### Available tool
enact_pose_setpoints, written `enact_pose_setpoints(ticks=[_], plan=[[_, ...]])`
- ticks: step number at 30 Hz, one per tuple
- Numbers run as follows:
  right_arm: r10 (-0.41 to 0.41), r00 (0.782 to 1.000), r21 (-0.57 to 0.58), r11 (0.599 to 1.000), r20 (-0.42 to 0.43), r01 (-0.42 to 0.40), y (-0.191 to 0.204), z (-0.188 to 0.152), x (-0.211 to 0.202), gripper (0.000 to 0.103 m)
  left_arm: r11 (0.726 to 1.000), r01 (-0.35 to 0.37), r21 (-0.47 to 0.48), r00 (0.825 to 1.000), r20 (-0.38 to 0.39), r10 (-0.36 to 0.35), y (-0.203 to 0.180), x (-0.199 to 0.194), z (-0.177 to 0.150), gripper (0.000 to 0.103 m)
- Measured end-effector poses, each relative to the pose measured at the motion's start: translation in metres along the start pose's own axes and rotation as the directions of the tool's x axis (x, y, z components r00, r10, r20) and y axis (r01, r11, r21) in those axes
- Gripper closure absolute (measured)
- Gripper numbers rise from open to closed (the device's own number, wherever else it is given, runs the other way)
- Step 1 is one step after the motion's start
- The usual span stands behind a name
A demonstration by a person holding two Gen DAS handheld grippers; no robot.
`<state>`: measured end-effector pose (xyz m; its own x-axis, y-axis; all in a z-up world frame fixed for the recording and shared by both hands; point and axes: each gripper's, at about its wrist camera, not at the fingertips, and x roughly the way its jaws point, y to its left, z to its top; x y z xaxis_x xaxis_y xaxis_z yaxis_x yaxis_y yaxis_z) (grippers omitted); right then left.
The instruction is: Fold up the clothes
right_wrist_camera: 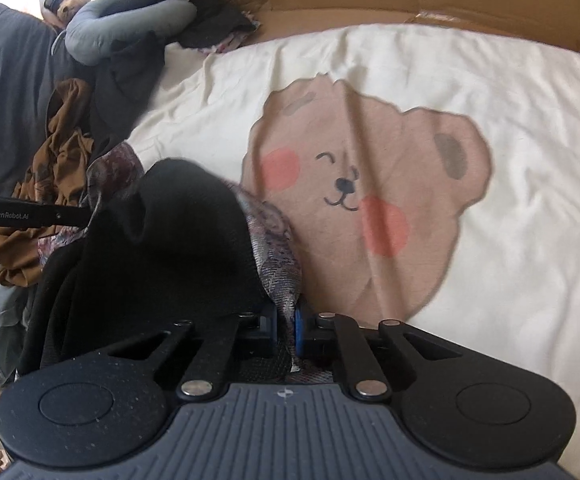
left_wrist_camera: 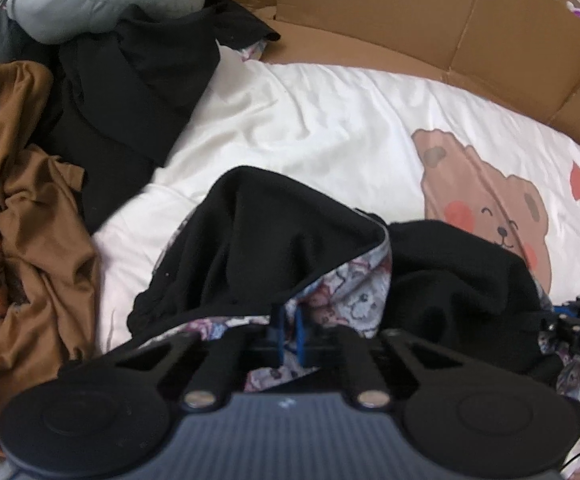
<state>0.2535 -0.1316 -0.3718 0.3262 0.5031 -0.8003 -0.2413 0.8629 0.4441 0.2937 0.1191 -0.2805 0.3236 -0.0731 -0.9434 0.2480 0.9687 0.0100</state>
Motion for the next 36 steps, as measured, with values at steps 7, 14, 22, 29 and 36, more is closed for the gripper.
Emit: enact_pose_setpoints(ticks=[7,14,22,29,36], plan=[[-0.032,0.998,0.079,0.996,0.044,0.029,-0.019,-0.003,-0.033,0.1,1.0,-0.008,0.003,0.998,0.056,0.007,0.0,-0.017,0.003,0.101],[-0.072,0.996,0.139,0.988,0.056,0.064,-0.039,-0.016,-0.067,0.101,1.0,0.002,-0.03,0.993,0.121,0.001,0.002,-0.045,0.013,0.101],[-0.168,0.981,0.213,0.966,0.092,0.145,-0.077,-0.024,-0.122,0.101,0.997,0.057,-0.055,0.982,0.181,-0.046,-0.008,-0.074,0.031,0.101],[-0.295,0.95,0.268,0.928,0.099,0.26,-0.114,-0.029,-0.179,0.101,0.995,0.093,-0.045,0.977,0.194,-0.082,-0.018,-0.083,0.033,0.101],[-0.347,0.932,0.309,0.902,0.104,0.301,-0.127,-0.043,-0.218,0.101,0.994,0.096,-0.053,0.981,0.173,-0.086,-0.015,-0.091,0.018,0.101]])
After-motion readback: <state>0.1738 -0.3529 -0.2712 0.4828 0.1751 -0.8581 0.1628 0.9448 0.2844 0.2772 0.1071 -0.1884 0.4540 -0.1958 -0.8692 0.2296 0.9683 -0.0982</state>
